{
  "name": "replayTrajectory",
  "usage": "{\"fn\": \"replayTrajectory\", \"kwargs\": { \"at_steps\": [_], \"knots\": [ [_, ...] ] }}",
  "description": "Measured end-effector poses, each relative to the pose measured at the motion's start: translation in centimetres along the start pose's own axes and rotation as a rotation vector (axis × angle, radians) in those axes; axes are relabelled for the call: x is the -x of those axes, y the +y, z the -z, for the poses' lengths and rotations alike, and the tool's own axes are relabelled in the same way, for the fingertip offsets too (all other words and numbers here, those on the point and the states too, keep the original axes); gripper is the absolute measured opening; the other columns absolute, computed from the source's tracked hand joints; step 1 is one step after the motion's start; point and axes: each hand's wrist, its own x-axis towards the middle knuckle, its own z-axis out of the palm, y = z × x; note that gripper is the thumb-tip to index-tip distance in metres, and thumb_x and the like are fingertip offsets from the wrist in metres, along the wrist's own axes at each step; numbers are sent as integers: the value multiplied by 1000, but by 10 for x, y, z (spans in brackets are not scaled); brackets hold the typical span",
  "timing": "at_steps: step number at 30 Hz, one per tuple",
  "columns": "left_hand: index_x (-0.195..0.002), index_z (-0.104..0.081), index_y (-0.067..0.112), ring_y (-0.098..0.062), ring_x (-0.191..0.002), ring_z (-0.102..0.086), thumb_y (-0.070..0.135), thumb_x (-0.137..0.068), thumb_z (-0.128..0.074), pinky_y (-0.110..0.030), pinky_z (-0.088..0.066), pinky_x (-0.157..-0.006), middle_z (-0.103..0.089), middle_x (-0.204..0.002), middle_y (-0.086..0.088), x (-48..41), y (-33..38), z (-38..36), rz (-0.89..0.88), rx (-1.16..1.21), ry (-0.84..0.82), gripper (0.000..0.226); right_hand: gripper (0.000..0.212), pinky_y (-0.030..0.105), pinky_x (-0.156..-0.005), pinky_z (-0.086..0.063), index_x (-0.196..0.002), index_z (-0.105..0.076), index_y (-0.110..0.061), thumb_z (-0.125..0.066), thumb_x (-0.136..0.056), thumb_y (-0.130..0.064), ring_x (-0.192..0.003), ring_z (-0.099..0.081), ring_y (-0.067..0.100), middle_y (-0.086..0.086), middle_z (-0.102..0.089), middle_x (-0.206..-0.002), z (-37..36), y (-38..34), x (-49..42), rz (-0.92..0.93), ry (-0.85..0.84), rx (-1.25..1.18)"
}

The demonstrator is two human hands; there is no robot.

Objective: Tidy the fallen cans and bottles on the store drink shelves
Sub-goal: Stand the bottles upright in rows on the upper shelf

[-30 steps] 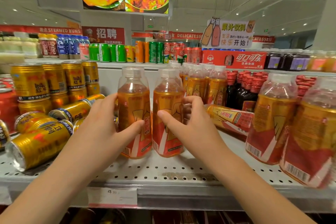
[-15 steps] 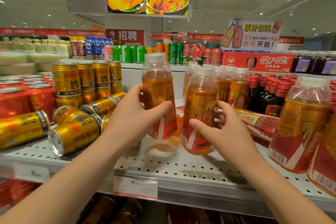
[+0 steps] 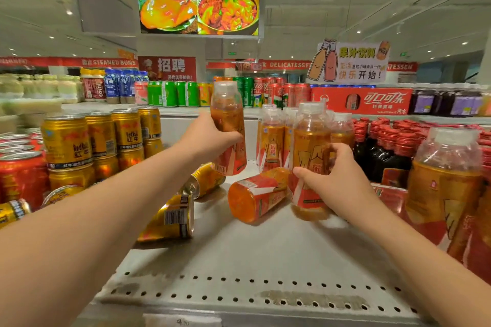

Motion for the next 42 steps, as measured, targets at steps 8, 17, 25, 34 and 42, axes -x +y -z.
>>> {"fn": "replayTrajectory", "kwargs": {
  "at_steps": [8,17,25,34,42],
  "knots": [
    [-89,-70,15,-15,-61,-75,25,-83,-80,-33,-63,-54,-76,-70,0,-40,-27,-40,28,-55,-188,15,83,21,-79,-46,-145,-27,-24,-78,-83,-47,-97,-53,6,-17,-50,-112,-19,15,-10,-90,-13,96],
    [-117,-65,19,-23,-80,-77,35,-92,-73,-40,-66,-68,-76,-98,-7,-38,-23,-42,80,-145,-346,32,84,26,-77,-51,-146,-26,-26,-69,-83,-61,-100,-56,11,-14,-52,-118,-19,16,-7,-96,-62,292],
    [-60,-58,21,-12,-52,-57,71,-92,-47,-23,-36,-42,-57,-53,3,12,18,-43,-230,-890,-143,60,60,44,-116,-30,-142,-39,-19,-62,-92,-43,-138,-36,31,11,-41,-146,13,-1,8,74,-4,1052],
    [-140,-42,21,-24,-96,-59,73,-83,-55,-35,-54,-78,-59,-111,0,42,0,-74,-17,-731,-365,78,49,40,-94,-46,-136,-42,-19,-62,-94,-36,-116,-53,30,11,-55,-127,17,1,-8,-122,-212,1211],
    [-107,-52,26,-13,-78,-63,69,-82,-58,-30,-50,-59,-63,-89,8,55,-19,-74,-18,-483,-140,50,56,39,-88,-48,-136,-43,-20,-68,-91,-40,-110,-58,29,9,-59,-121,23,9,-11,-162,-251,1182]
  ]
}}
